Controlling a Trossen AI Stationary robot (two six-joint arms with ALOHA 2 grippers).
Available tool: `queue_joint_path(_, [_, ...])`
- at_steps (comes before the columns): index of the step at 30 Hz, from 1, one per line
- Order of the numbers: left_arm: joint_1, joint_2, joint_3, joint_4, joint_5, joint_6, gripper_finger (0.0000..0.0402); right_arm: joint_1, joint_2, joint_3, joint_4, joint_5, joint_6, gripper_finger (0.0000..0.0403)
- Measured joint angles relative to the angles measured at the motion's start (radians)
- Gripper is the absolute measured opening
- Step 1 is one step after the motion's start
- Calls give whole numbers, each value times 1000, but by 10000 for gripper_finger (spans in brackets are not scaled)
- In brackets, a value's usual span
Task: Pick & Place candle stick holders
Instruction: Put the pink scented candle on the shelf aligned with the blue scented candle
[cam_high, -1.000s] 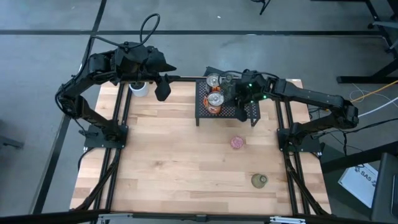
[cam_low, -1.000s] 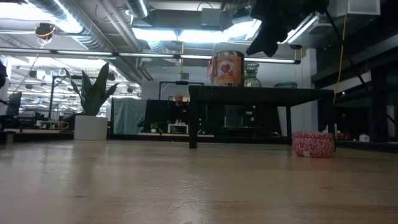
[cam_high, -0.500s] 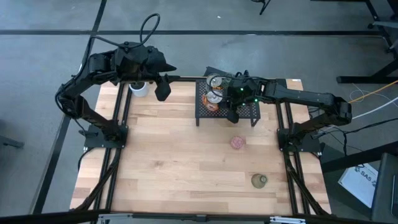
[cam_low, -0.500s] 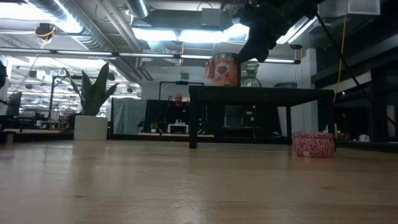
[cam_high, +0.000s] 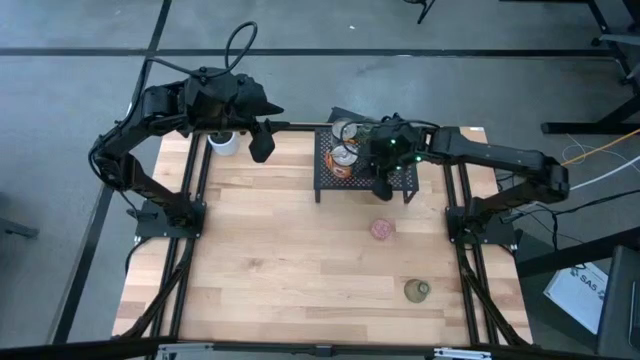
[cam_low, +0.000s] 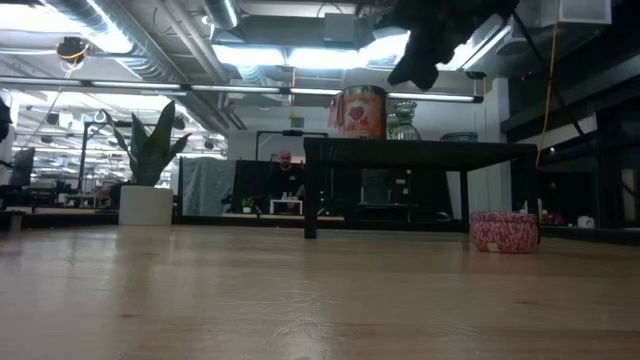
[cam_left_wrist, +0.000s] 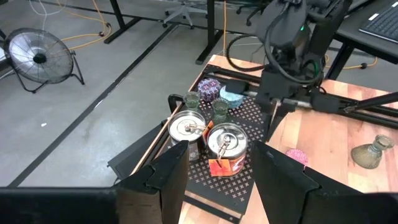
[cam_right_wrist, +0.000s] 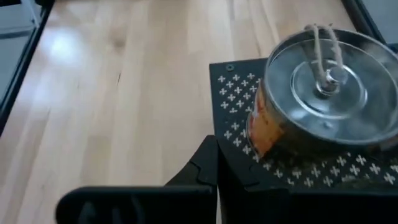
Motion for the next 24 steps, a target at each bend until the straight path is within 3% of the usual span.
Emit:
queue_joint_path(8, [0,0,0,0,0,0,169,37,-90,27,-194,1,37,0])
queue_joint_path(19, [0,0,0,0,0,0,169,142,-215,27,-327,28,130,0])
queue_joint_path(24, [0,0,0,0,0,0,169,181,-248,26,-399,97,188,0])
